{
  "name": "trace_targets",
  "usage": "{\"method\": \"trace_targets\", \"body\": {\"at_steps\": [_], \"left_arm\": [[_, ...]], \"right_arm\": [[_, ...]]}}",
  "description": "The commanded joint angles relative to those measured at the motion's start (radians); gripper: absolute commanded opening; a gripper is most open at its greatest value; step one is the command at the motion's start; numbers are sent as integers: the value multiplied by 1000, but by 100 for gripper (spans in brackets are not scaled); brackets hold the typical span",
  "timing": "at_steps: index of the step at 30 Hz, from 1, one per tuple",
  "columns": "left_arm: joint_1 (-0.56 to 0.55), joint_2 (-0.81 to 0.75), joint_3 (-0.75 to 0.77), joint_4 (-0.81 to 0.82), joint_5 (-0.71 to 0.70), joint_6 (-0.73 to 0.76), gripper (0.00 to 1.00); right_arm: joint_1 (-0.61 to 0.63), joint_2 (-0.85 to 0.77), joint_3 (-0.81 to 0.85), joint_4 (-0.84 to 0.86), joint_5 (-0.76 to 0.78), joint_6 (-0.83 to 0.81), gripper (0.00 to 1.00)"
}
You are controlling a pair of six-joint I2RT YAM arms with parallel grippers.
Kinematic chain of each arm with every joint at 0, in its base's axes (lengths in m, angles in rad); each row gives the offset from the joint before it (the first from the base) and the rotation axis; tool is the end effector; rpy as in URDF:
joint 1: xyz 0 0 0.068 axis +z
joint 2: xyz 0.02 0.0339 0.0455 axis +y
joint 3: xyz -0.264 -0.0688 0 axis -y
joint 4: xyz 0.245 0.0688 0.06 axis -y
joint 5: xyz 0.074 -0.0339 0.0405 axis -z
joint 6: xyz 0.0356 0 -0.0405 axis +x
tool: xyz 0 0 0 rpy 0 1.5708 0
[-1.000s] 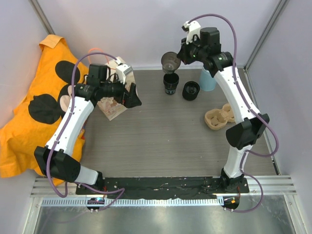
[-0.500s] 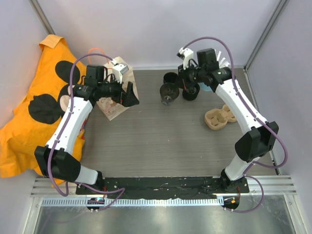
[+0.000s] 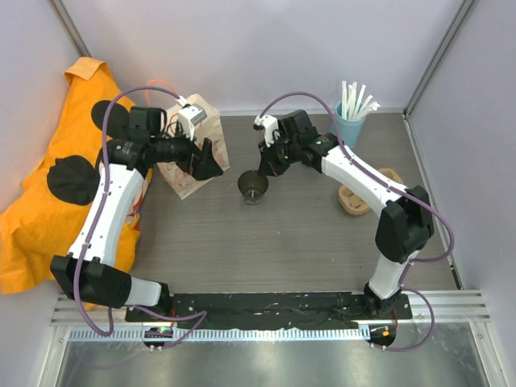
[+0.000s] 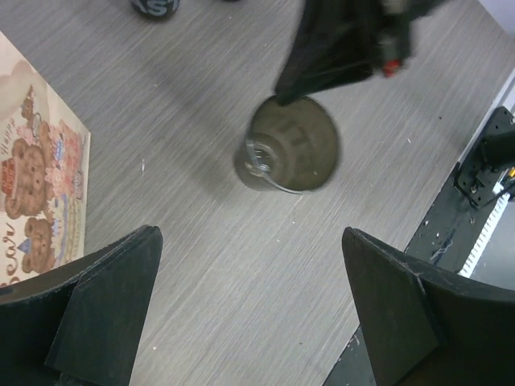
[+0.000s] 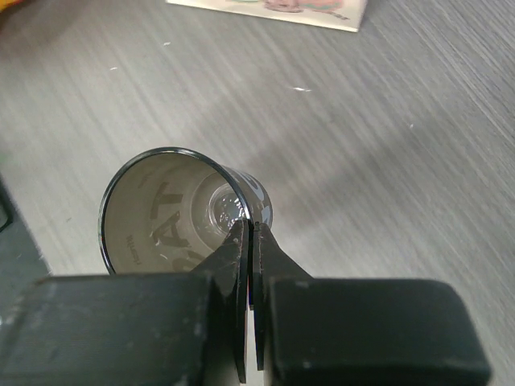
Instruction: Pack the takeout coffee
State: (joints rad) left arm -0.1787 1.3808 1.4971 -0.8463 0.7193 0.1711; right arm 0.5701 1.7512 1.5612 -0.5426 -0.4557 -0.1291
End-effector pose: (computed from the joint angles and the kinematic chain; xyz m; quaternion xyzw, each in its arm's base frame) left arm 0.2730 -0.0731 0.3936 0.2901 0.8165 -0.3228 0.3808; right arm 0.3267 0.2280 0.3150 -0.3912 0.8045 0.2880 0.3417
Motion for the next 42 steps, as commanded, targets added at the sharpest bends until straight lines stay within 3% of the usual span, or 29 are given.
{"method": "trace_targets", "body": {"at_steps": [1, 14, 42], "left_arm": [[16, -63, 83, -103, 80, 96, 100], [15, -71, 75, -158, 141, 151, 100], [15, -54, 43, -108, 158, 114, 100]], "right_arm": [[-1, 82, 60, 110, 29, 34, 1], [22, 197, 63, 138, 29, 52, 1], [45, 33, -105, 162, 55, 42, 1]]}}
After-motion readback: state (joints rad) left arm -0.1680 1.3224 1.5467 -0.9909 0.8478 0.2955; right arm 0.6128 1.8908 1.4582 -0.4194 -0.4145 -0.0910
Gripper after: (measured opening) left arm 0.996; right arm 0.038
